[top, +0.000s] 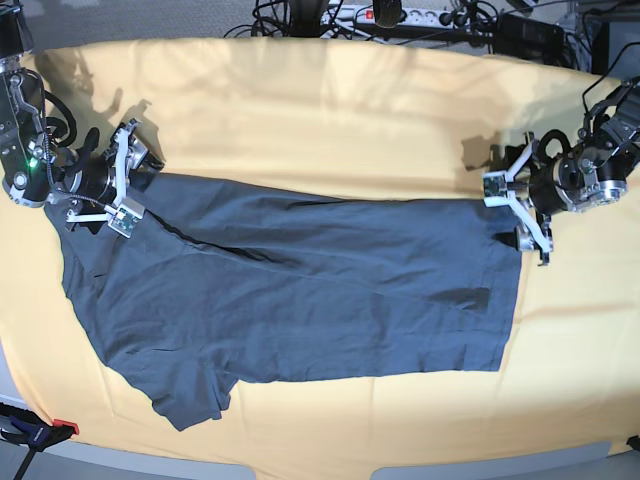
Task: Fold the T-shirt properly
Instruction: 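Pull the held edge across the shirt, folding it lengthwise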
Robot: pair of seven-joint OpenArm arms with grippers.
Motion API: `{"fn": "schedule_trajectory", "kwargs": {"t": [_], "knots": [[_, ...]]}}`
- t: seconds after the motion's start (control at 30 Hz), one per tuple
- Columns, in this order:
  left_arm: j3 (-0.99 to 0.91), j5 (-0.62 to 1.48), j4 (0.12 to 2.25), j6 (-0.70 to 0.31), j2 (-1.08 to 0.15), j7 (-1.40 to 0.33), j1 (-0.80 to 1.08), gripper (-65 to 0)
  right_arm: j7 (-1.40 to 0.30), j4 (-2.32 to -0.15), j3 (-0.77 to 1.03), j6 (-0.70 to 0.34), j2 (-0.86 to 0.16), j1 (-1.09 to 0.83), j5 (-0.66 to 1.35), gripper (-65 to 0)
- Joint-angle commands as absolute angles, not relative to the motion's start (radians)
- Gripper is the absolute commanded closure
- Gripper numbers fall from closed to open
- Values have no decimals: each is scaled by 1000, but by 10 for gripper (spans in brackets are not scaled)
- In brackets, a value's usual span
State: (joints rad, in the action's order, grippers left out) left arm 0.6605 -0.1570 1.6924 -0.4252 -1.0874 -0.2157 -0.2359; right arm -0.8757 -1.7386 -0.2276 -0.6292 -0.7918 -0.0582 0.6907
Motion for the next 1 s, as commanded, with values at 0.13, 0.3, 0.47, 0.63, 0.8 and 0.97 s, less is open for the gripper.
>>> {"fn": "schedule_trajectory", "kwargs": {"t": [0.13, 0.3, 0.47, 0.63, 0.8, 0.97], "knots": [[653, -247, 1627, -419, -1085, -250, -245, -453, -861, -1752, -215, -625, -812, -44, 657, -465], [653, -280, 1609, -381, -1085, -225, -244, -383, -867, -1752, -215, -586, -812, -44, 542, -465], [653, -280, 1625, -381, -1086, -225, -245, 0, -941, -1752, -215, -597, -813, -44, 412, -465], [653, -280, 1669, -371, -1086, -232, -247, 0, -948, -1752, -215, -665, -837, -65, 438, -465], [653, -280, 1682, -358, -1086, -236, -267, 0, -947, -1752, -215, -681, -908, -124, 440, -465], [653, -265, 1682, -358, -1089, -236, -319, 0, -888, -1747, -215, -609, -967, -141, 380, -465]]}}
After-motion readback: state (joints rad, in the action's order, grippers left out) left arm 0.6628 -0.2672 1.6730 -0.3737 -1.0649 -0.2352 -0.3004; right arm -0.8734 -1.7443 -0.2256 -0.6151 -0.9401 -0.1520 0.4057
